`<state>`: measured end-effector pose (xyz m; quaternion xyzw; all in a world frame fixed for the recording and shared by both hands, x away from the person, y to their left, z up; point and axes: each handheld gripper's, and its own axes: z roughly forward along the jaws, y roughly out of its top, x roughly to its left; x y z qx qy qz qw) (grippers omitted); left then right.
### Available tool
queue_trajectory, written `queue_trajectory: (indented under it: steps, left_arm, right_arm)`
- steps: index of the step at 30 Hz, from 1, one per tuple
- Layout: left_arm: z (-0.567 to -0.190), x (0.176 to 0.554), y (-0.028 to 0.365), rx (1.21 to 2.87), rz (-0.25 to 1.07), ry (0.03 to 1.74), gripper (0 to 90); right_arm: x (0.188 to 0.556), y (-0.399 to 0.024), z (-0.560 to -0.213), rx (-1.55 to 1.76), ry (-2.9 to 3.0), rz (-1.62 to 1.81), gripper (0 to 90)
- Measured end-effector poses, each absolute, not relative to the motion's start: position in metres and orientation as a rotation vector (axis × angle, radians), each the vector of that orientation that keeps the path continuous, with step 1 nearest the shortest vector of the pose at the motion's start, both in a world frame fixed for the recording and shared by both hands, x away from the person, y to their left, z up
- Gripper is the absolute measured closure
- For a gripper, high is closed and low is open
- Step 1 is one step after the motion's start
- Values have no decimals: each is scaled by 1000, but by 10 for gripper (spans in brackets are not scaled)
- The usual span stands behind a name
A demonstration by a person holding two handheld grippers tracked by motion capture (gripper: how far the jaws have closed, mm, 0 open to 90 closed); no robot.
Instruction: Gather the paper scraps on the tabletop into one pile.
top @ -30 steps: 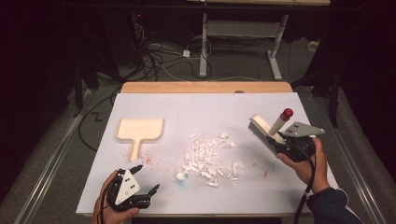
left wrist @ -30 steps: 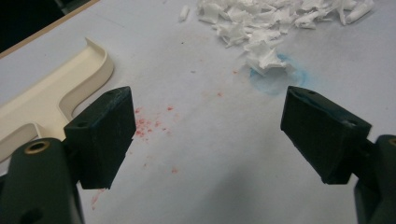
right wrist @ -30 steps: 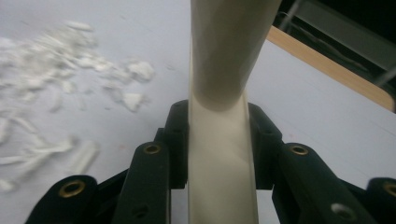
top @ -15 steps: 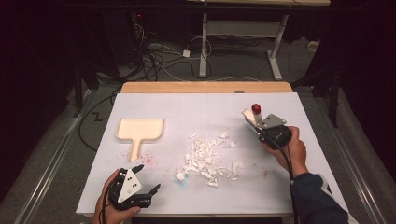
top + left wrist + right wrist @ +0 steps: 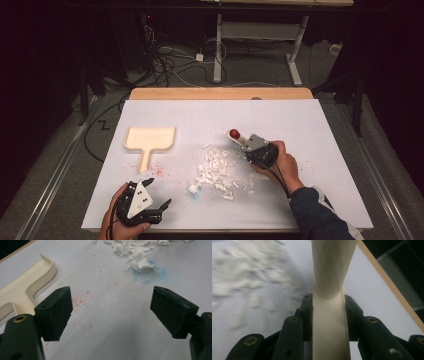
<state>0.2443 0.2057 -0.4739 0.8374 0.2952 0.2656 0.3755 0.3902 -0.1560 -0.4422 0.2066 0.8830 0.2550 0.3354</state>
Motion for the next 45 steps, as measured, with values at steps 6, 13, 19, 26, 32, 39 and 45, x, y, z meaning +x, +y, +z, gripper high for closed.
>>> queue_trajectory:
  steps: [6, 13, 19, 26, 32, 39, 45]
  left_arm:
    - [-474, 242, 207, 2145, 683, 759, 171]
    - [-473, 242, 205, 2145, 685, 752, 171]
    - [-473, 242, 205, 2143, 682, 750, 171]
    - [-473, 243, 204, 2145, 677, 752, 171]
    - [-474, 245, 203, 2150, 668, 751, 171]
    - [-474, 246, 205, 2142, 664, 739, 171]
    - [-474, 245, 205, 2141, 649, 747, 171]
  right_arm:
    - [350, -153, -438, 404, 2372, 742, 679]
    - [322, -161, -423, 352, 2408, 807, 681]
    - [322, -171, -400, 382, 2351, 846, 681]
    - [365, -169, -392, 458, 2269, 817, 681]
    - [401, -147, -404, 451, 2268, 774, 681]
    - [432, -114, -426, 455, 2278, 750, 681]
    - [433, -88, -439, 378, 2308, 756, 681]
